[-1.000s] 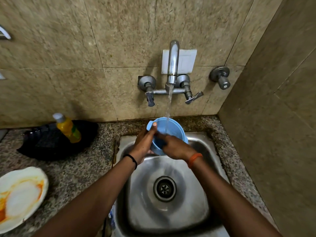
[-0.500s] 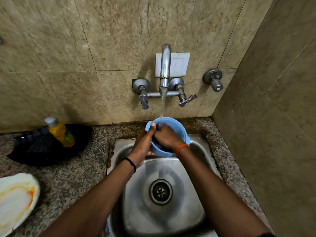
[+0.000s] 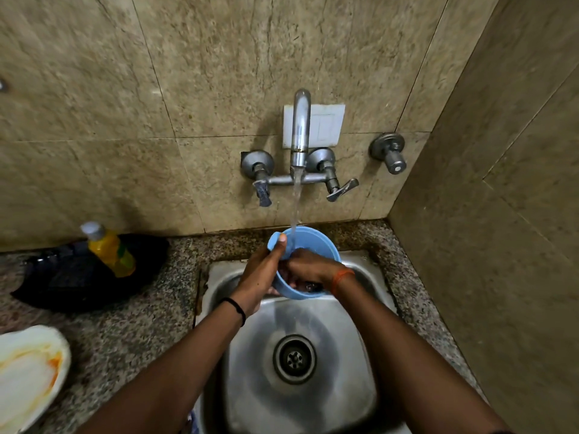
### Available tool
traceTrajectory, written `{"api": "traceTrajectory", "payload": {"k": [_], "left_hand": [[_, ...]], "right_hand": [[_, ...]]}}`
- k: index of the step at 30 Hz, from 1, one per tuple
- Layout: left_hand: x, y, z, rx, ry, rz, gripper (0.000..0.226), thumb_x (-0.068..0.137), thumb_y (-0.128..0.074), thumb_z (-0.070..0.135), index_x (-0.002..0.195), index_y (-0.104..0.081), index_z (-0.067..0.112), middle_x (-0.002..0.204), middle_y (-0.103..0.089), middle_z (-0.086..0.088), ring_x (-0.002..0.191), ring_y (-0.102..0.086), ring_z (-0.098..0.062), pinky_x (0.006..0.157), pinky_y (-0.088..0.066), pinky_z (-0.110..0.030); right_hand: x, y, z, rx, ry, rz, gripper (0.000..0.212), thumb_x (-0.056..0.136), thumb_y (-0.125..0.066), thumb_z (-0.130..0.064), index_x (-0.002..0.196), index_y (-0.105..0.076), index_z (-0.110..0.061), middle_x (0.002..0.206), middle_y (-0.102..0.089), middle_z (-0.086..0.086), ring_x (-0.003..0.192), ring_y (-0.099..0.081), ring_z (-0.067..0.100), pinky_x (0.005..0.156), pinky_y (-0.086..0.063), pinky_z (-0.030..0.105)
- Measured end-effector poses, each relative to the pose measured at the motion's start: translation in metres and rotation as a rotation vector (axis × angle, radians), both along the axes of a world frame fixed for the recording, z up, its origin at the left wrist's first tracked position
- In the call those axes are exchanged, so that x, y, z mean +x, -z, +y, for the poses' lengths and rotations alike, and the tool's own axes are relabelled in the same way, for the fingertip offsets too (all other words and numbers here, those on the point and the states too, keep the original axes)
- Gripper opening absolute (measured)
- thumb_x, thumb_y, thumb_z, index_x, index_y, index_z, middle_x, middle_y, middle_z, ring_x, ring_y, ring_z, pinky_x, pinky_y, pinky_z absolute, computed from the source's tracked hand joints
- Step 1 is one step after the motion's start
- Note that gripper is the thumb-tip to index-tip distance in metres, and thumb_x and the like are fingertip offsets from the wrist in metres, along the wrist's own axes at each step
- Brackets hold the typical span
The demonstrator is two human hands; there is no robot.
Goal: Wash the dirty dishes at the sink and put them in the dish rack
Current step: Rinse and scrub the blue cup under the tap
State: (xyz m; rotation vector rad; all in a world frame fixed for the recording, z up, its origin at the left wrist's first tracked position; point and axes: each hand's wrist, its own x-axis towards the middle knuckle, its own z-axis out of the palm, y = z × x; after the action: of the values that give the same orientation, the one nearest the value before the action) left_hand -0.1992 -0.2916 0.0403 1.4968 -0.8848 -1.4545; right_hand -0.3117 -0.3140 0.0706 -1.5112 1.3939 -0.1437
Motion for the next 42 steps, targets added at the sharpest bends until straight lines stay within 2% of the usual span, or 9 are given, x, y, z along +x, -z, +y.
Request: {"api": "traceTrajectory", "payload": {"k": [4, 7, 9, 15, 20, 26, 32, 38, 42], "left_hand": [[-0.008, 0.0, 0.003, 0.05, -0.017, 0.046, 0.052, 0.084, -0.049, 0.069, 0.113, -0.065, 0.029, 0.104, -0.073, -0.003, 0.091, -0.071, -0.023, 0.063, -0.06, -0.037], [-0.006, -0.003, 0.001, 0.036, -0.02, 0.015, 0.054, 0.084, -0.048, 0.069, 0.11, -0.068, 0.027, 0.094, -0.074, 0.0, 0.085, -0.071, -0.02, 0.059, -0.057, -0.033], [-0.003, -0.002, 0.001, 0.03, -0.002, -0.001, 0.053, 0.084, -0.048, 0.07, 0.108, -0.068, 0.027, 0.096, -0.075, -0.002, 0.086, -0.072, -0.021, 0.062, -0.059, -0.035], [-0.007, -0.004, 0.007, 0.038, 0.019, 0.032, 0.054, 0.083, -0.047, 0.071, 0.115, -0.063, 0.031, 0.105, -0.073, -0.002, 0.093, -0.071, -0.022, 0.064, -0.06, -0.036], [0.002, -0.006, 0.0, 0.036, -0.042, 0.047, 0.046, 0.085, -0.049, 0.068, 0.108, -0.066, 0.031, 0.104, -0.073, 0.001, 0.091, -0.07, -0.02, 0.06, -0.057, -0.031], [0.014, -0.003, -0.01, 0.205, -0.129, 0.239, 0.057, 0.086, -0.048, 0.067, 0.107, -0.065, 0.016, 0.086, -0.07, -0.007, 0.056, -0.066, -0.017, 0.041, -0.048, -0.022], [0.012, -0.011, -0.021, 0.227, -0.044, 0.357, 0.054, 0.09, -0.042, 0.064, 0.101, -0.066, 0.017, 0.087, -0.074, -0.009, 0.071, -0.071, -0.021, 0.066, -0.058, -0.038], [0.002, 0.006, 0.004, -0.396, 0.047, -0.315, 0.063, 0.079, -0.061, 0.063, 0.135, -0.042, 0.042, 0.129, -0.046, 0.005, 0.11, -0.056, -0.011, 0.08, -0.051, -0.015], [0.008, 0.022, 0.016, -0.559, 0.075, -0.533, 0.104, 0.061, -0.07, 0.063, 0.147, -0.016, 0.045, 0.146, -0.018, 0.004, 0.132, -0.037, -0.016, 0.102, -0.044, -0.031]], "right_hand": [[-0.001, 0.004, -0.007, -0.611, 0.046, 0.381, 0.029, 0.089, -0.05, -0.032, 0.078, -0.066, -0.011, 0.088, -0.071, 0.016, 0.085, -0.066, 0.032, 0.072, -0.047, 0.035], [0.004, 0.004, -0.003, -0.22, 0.099, -0.079, 0.029, 0.09, -0.047, -0.028, 0.067, -0.058, -0.015, 0.066, -0.064, 0.009, 0.06, -0.062, 0.022, 0.057, -0.046, 0.031], [0.0, 0.005, -0.002, 0.018, 0.035, -0.087, 0.03, 0.093, -0.045, -0.021, 0.066, -0.056, -0.014, 0.06, -0.057, 0.007, 0.044, -0.053, 0.013, 0.047, -0.041, 0.024], [-0.003, 0.002, -0.01, -0.719, -0.033, 0.684, 0.031, 0.094, -0.045, -0.031, 0.103, -0.067, -0.011, 0.108, -0.07, 0.012, 0.101, -0.065, 0.029, 0.079, -0.048, 0.034], [-0.012, 0.023, -0.007, -0.751, -0.18, 0.39, 0.029, 0.095, -0.045, -0.027, 0.107, -0.061, -0.006, 0.108, -0.066, 0.017, 0.1, -0.063, 0.034, 0.082, -0.046, 0.038], [-0.027, 0.006, 0.02, -0.863, -0.327, 0.36, 0.056, 0.093, -0.033, -0.062, 0.084, -0.069, -0.021, 0.086, -0.071, 0.005, 0.085, -0.063, 0.021, 0.081, -0.043, 0.032], [-0.029, -0.003, 0.013, -0.861, -0.248, 0.221, 0.031, 0.095, -0.049, -0.044, 0.112, -0.065, -0.023, 0.107, -0.072, 0.005, 0.097, -0.065, 0.023, 0.088, -0.048, 0.037], [-0.006, 0.004, -0.012, -0.406, 0.478, -0.244, 0.024, 0.091, -0.058, -0.032, 0.08, -0.072, -0.016, 0.082, -0.073, 0.007, 0.077, -0.068, 0.02, 0.075, -0.056, 0.042], [0.006, 0.002, -0.013, -0.158, 0.69, -0.45, 0.026, 0.09, -0.062, -0.029, 0.073, -0.067, -0.011, 0.081, -0.07, 0.012, 0.077, -0.068, 0.027, 0.072, -0.055, 0.038]]}}
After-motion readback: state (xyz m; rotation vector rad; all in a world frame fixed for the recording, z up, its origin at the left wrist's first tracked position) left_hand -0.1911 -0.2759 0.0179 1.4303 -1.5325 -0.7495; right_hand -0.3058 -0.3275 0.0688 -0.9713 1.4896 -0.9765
